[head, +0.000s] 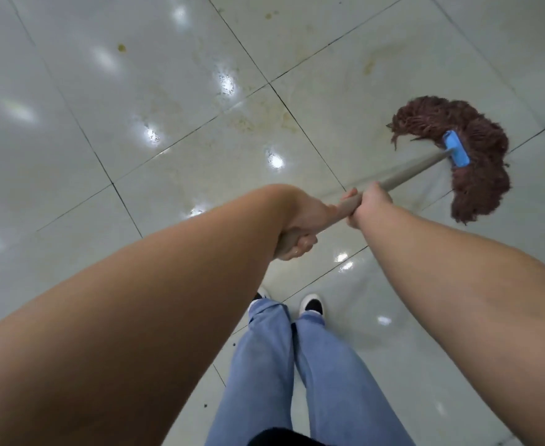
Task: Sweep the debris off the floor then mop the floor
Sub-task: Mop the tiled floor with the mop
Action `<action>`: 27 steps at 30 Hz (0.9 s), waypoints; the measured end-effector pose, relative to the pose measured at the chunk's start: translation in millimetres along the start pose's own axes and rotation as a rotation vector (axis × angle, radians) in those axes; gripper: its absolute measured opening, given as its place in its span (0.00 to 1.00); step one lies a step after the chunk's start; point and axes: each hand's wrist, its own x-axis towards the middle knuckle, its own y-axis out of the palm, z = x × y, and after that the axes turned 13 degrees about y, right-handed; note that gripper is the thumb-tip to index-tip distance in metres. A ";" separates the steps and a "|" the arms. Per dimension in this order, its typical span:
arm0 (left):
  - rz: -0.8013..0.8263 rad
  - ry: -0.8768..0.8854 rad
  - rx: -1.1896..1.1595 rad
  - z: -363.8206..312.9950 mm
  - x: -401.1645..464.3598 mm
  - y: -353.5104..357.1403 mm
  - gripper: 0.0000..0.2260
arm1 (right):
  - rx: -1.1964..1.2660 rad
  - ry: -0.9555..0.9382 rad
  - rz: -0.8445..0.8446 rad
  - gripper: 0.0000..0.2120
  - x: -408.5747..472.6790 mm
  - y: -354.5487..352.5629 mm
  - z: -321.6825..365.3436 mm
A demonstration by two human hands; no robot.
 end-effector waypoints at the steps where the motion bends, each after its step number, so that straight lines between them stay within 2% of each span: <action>1: 0.001 0.027 0.003 -12.4 6.1 0.7 0.24 | -0.003 0.002 -0.007 0.10 3.3 1.9 14.3; 2: -0.007 0.045 0.005 -22.4 11.3 0.7 0.22 | 0.014 0.015 -0.011 0.09 7.2 3.0 26.3; 6: -0.015 0.004 0.025 -29.5 26.7 -2.1 0.25 | -0.001 0.077 -0.012 0.15 22.0 1.4 44.5; 10: 0.033 -0.056 -0.009 -5.4 40.1 6.1 0.28 | -0.134 0.070 -0.079 0.14 29.0 -5.5 30.1; 15: 0.038 -0.029 -0.099 33.8 46.0 21.3 0.27 | -0.189 0.037 -0.183 0.15 36.4 -15.1 0.1; 20: 0.059 -0.064 -0.113 138.9 25.3 8.5 0.24 | -0.236 0.029 -0.208 0.12 39.5 -10.3 -101.6; 23: 0.076 -0.143 -0.099 229.2 0.2 -6.2 0.28 | -0.233 0.025 -0.237 0.12 36.1 -5.1 -194.2; 27: 0.044 -0.160 -0.106 358.7 -49.8 -36.6 0.28 | -0.135 0.074 -0.235 0.14 19.1 11.4 -333.7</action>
